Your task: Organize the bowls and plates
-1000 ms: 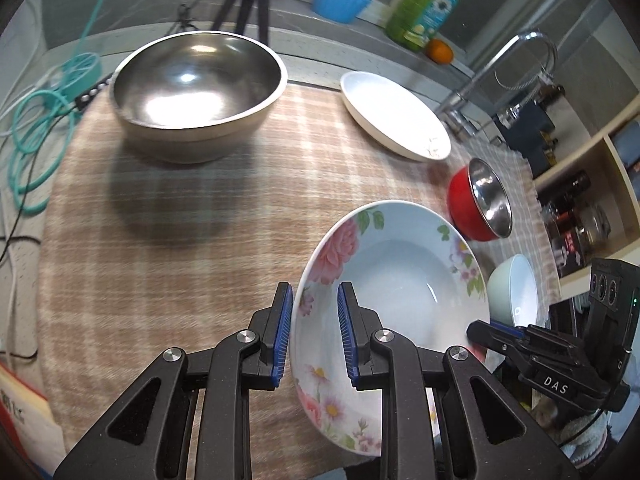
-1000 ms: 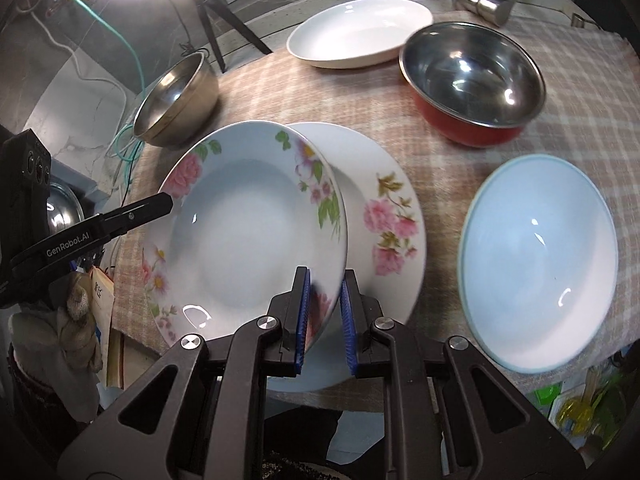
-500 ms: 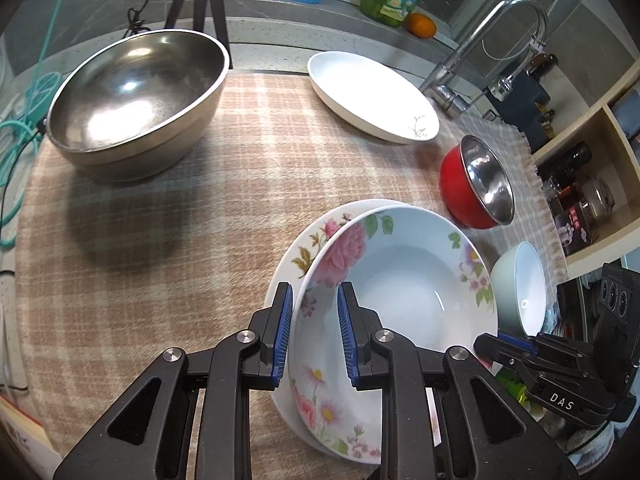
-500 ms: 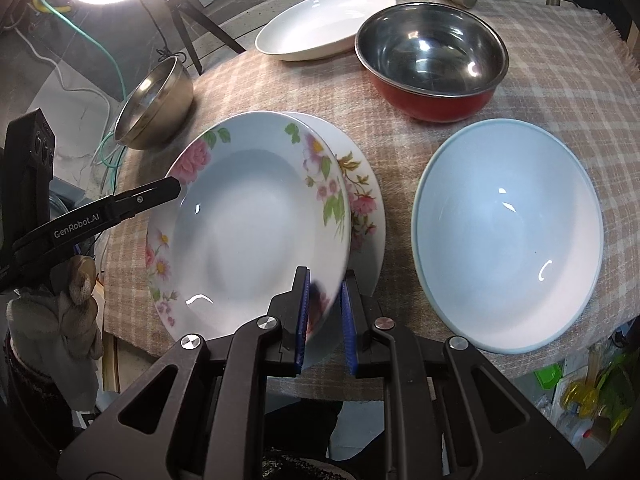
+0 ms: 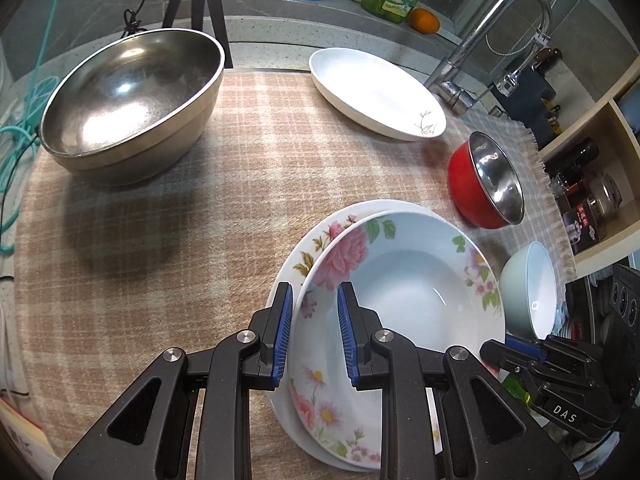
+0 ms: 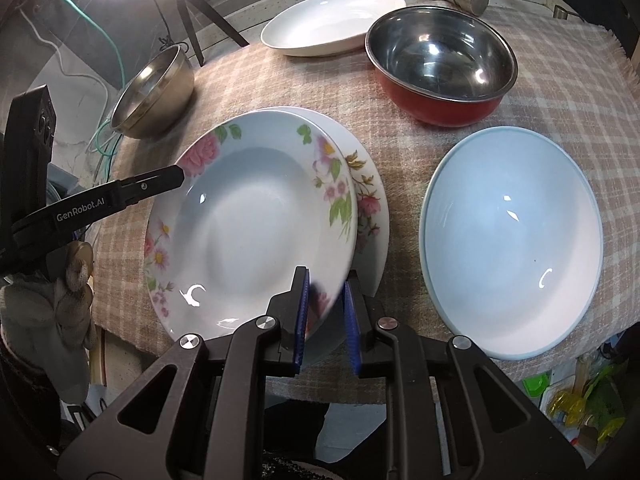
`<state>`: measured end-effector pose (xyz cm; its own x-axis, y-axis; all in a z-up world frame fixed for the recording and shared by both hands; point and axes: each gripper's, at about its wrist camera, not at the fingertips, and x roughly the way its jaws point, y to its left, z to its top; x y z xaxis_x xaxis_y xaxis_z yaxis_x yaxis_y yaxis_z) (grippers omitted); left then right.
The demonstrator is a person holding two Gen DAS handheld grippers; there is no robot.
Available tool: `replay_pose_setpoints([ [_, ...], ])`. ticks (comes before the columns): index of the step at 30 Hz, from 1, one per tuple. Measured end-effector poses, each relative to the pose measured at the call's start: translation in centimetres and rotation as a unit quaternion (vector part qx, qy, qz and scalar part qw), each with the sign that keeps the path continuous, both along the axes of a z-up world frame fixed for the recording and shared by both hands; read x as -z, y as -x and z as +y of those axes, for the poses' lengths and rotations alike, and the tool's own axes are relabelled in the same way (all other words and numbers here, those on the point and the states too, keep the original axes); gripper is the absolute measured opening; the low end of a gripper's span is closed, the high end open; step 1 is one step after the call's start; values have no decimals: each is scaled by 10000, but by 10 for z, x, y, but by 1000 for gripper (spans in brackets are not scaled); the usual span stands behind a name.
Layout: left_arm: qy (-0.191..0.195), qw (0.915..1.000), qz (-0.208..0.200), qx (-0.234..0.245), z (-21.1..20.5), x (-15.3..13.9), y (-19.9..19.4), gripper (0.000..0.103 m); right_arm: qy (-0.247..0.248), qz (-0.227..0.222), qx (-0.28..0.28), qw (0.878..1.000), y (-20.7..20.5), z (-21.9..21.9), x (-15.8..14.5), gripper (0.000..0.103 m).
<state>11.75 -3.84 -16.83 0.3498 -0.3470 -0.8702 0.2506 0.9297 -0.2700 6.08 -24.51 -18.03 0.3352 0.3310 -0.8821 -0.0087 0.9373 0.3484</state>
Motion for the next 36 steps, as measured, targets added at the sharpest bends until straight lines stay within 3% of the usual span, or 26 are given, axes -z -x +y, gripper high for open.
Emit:
replay_pose_setpoints([
  [8, -8, 10000, -22, -28, 0, 0, 0, 21, 98, -58, -62, 9999, 1, 4, -2, 24],
  [12, -11, 10000, -30, -15, 0, -1, 0, 21, 113, -128, -77, 9998, 0, 4, -4, 39],
  [22, -30, 9999, -96, -24, -1, -4, 1, 21, 127, -243, -70, 9996, 3, 2, -10, 42],
  [24, -38, 9999, -120, -22, 0, -5, 2, 21, 116, -285, -71, 9995, 3, 1, -12, 53],
  [26, -19, 9999, -130, -23, 0, -7, 2, 22, 83, -368, -99, 9992, 5, 2, -17, 57],
  [27, -5, 9999, -132, -25, 0, -8, 3, 29, 73, -408, -127, 9991, 6, 3, -20, 59],
  [28, -1, 9999, -138, -35, 1, -9, 4, 43, 84, -451, -173, 9988, 6, 4, -23, 62],
  [30, 5, 9998, -180, -66, 1, -13, 5, 55, 119, -527, -251, 9982, 6, 5, -29, 75],
  [36, 28, 9997, -236, -88, 0, -23, 7, 55, 58, -840, -408, 9956, 2, -4, -55, 79],
])
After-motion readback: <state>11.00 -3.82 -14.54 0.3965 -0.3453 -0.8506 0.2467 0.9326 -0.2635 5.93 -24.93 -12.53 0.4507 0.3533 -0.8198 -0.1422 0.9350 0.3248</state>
